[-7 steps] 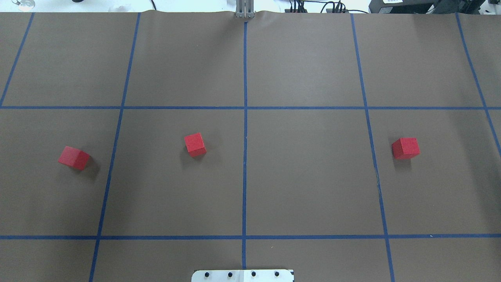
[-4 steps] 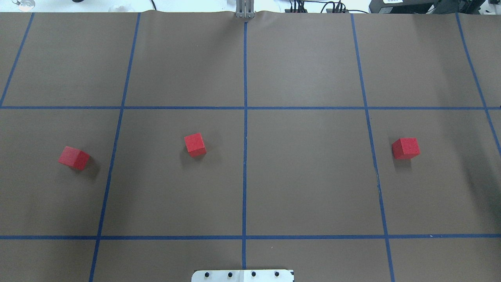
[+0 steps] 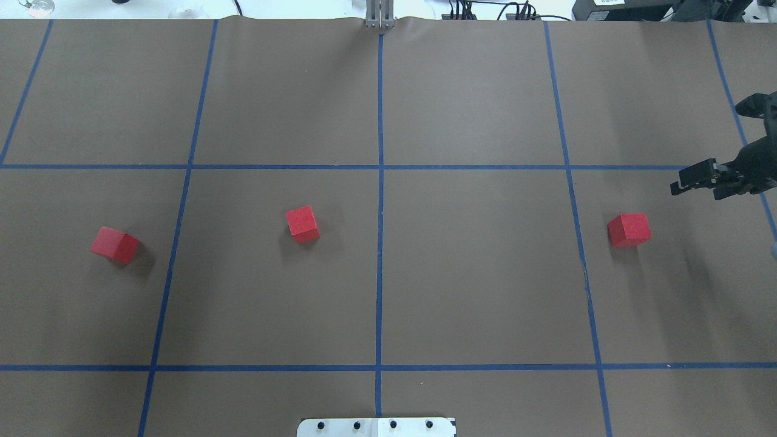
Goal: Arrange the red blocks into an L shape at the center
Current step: 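Lower the right gripper onto the red cube nearest it and grasp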
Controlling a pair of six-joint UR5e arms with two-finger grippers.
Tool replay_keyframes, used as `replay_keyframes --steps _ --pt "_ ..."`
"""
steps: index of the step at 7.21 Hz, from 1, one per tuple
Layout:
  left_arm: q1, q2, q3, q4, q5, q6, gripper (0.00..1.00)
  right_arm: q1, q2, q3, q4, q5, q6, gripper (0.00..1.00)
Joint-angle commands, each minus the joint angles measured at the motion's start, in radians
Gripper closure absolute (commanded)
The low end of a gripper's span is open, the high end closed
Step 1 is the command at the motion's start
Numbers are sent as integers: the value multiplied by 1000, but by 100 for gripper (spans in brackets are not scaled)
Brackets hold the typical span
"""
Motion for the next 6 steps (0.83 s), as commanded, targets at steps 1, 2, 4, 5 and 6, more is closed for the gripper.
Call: replay_keyframes --steps 1,2,4,5,6 --pt "0 2 -1 -2 -1 0 0 -93 0 35 -1 -43 104 3" --pt "0 0 -2 -2 -2 0 0 -121 -1 35 -1 -63 103 4" --pt "0 2 -2 -2 -2 -2 0 -153 -9 35 2 -88 90 4" --pt "0 2 -2 -2 -2 -2 0 -167 -9 35 4 -103 89 6" --pt "0 0 -1 -1 -2 -2 0 -187 -5 31 4 -112 89 7"
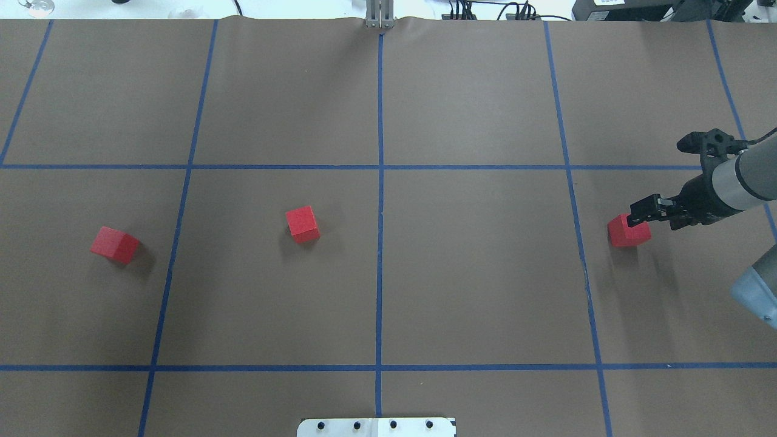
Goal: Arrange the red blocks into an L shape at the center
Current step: 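Lower the right gripper onto the red cube nearest it and grasp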
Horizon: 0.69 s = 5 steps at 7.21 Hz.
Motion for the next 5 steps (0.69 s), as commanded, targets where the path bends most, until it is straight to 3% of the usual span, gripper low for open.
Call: replay_keyframes --steps 1,3,4,5 --pt "0 -1 1 1 0 0 0 -30 5 -4 1 -30 0 11" --pt "0 0 0 1 0 0 0 -62 13 -9 -1 -51 13 15" --pt "0 12 -5 -2 0 0 0 -85 13 -12 -1 -106 4 15" --pt "0 14 -6 -2 -3 0 0 -91 13 -12 -1 -111 5 43"
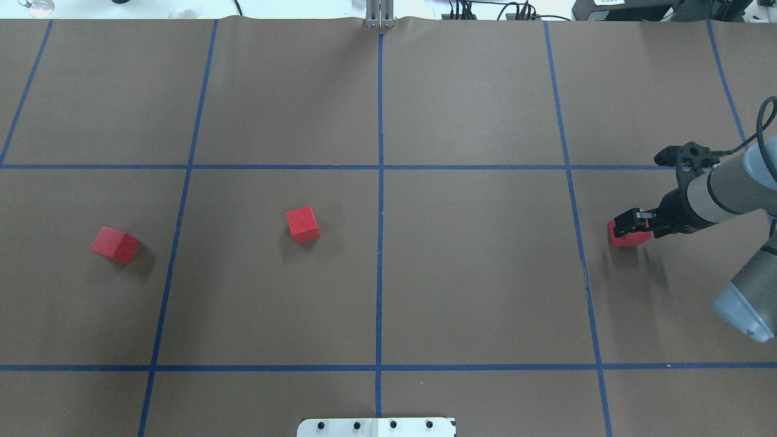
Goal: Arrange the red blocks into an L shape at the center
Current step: 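Lower the right gripper onto the red cube nearest it and grasp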
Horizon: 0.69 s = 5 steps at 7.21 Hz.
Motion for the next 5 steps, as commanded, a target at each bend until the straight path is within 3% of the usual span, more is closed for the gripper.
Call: replay_keyframes --steps 1,4,5 --pt "0 5 -3 -1 -15 0 0 -14 -7 3 1 -24 -7 99" --pt "0 14 -4 -3 -16 0 0 -30 24 61 -11 -21 8 100" --pt "0 14 -6 -3 -16 0 0 -35 104 78 -61 -13 36 100"
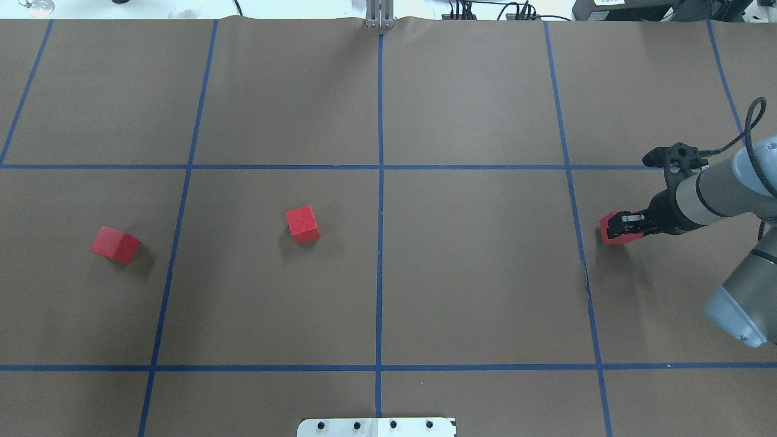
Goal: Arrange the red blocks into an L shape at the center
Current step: 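Carry the red cube with the right gripper toward the table center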
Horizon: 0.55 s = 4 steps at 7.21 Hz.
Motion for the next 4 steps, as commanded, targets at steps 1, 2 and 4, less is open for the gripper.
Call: replay_keyframes --steps 1,2,4 --pt "0 3 -1 -1 -1 0 0 -46 171 61 -159 -2 110 100" --pt "0 5 3 1 -1 2 0 -98 319 73 -321 -36 193 100" --pt "2 3 9 1 -37 3 0 -277 575 54 -537 -212 320 100"
